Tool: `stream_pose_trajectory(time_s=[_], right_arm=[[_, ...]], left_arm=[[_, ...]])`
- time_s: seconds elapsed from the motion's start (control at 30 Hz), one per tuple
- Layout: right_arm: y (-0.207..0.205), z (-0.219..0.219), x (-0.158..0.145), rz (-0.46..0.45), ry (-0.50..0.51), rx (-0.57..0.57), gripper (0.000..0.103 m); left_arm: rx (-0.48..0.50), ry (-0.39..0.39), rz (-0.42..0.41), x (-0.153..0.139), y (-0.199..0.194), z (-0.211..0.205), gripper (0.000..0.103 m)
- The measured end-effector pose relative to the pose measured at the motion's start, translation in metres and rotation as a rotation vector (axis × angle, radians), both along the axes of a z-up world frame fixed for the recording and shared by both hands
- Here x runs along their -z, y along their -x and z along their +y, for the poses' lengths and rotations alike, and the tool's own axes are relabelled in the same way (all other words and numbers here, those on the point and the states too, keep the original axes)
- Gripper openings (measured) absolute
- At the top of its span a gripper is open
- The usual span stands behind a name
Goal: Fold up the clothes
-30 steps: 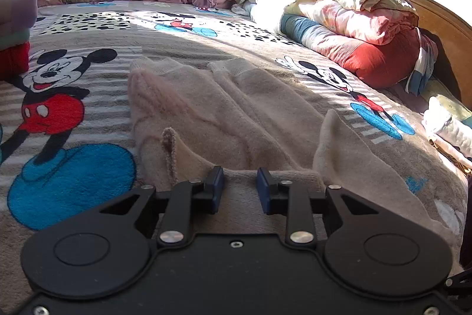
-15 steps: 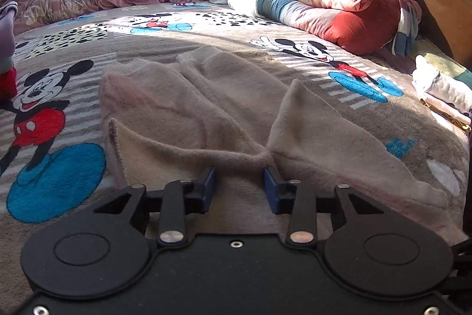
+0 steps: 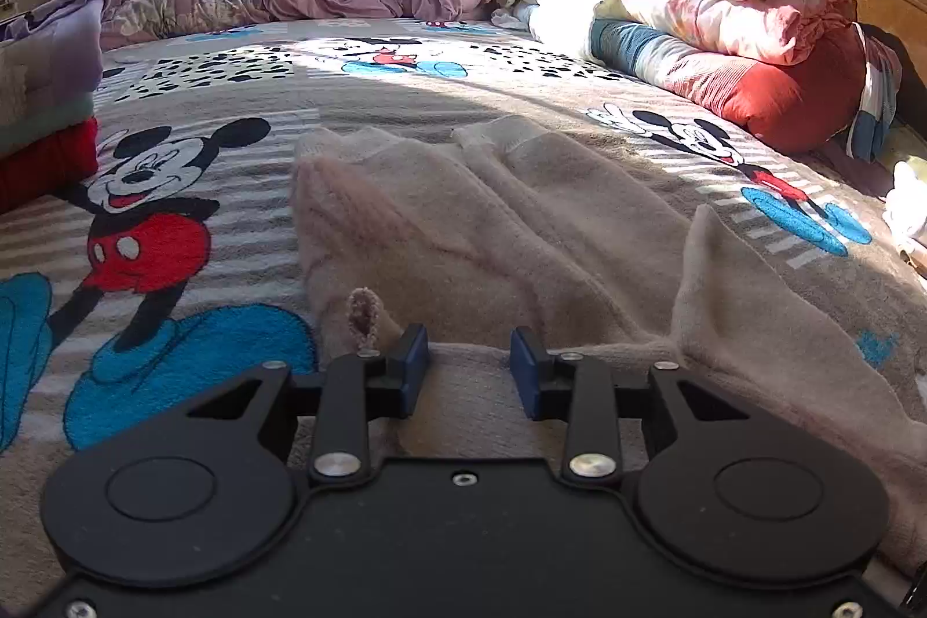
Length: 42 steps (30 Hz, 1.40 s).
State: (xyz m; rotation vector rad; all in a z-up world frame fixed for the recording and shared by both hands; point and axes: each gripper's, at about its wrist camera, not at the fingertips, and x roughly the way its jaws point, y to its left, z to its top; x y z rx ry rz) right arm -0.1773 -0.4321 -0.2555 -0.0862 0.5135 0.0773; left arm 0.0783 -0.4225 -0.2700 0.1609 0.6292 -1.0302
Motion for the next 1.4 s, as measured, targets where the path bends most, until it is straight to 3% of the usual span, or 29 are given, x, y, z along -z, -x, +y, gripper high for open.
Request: stream_pose_trajectory(time_s=[0.1, 0.17, 0.27, 0.33, 0.4, 0.5, 0.63, 0.73, 0.83, 0.93, 1.07, 1.23, 1.33, 1.4], right_arm=[[0.001, 0.002, 0.0, 0.002, 0.006, 0.004, 0.035], [0.001, 0.003, 0.0, 0.001, 0.001, 0.012, 0.035], [0.002, 0.005, 0.001, -0.005, -0.002, 0.029, 0.035], [0.002, 0.007, 0.002, -0.009, 0.007, 0.04, 0.035], [0.004, 0.007, 0.002, -0.014, 0.013, 0.043, 0.035], [0.008, 0.007, 0.002, -0.024, 0.018, 0.045, 0.035], [0.02, 0.004, -0.009, -0.051, -0.003, 0.026, 0.035], [0.041, -0.001, -0.022, -0.113, -0.023, 0.03, 0.035], [0.055, -0.017, -0.029, -0.155, -0.052, 0.122, 0.035], [0.059, -0.04, -0.03, -0.175, -0.105, 0.258, 0.035], [0.063, -0.072, -0.03, -0.184, -0.155, 0.353, 0.034], [0.072, -0.118, -0.017, -0.176, -0.319, 0.462, 0.035], [0.073, -0.129, -0.015, -0.198, -0.369, 0.477, 0.035], [0.066, -0.125, -0.019, -0.197, -0.328, 0.432, 0.035]], left_arm=[[-0.05, 0.201, 0.154, -0.014, -0.016, 0.026, 0.032], [-0.058, 0.237, 0.183, -0.02, -0.019, 0.032, 0.032], [-0.083, 0.1, 0.181, -0.003, -0.025, 0.016, 0.031], [-0.107, 0.184, 0.269, 0.001, -0.034, 0.023, 0.031], [-0.097, 0.266, 0.291, -0.01, -0.033, 0.033, 0.031], [-0.135, 0.293, 0.274, -0.023, -0.028, 0.048, 0.031], [-0.153, 0.265, 0.216, -0.031, -0.01, 0.066, 0.031], [-0.064, 0.244, 0.127, -0.045, 0.02, 0.067, 0.031], [0.033, 0.168, -0.024, -0.054, 0.054, 0.055, 0.031], [0.031, 0.156, 0.003, -0.048, 0.055, 0.052, 0.031], [0.053, 0.156, 0.049, -0.046, 0.049, 0.058, 0.031], [0.071, 0.192, 0.04, -0.051, 0.053, 0.068, 0.031], [0.009, 0.175, 0.04, -0.049, 0.039, 0.059, 0.031], [-0.015, 0.171, 0.042, -0.045, 0.026, 0.051, 0.031]])
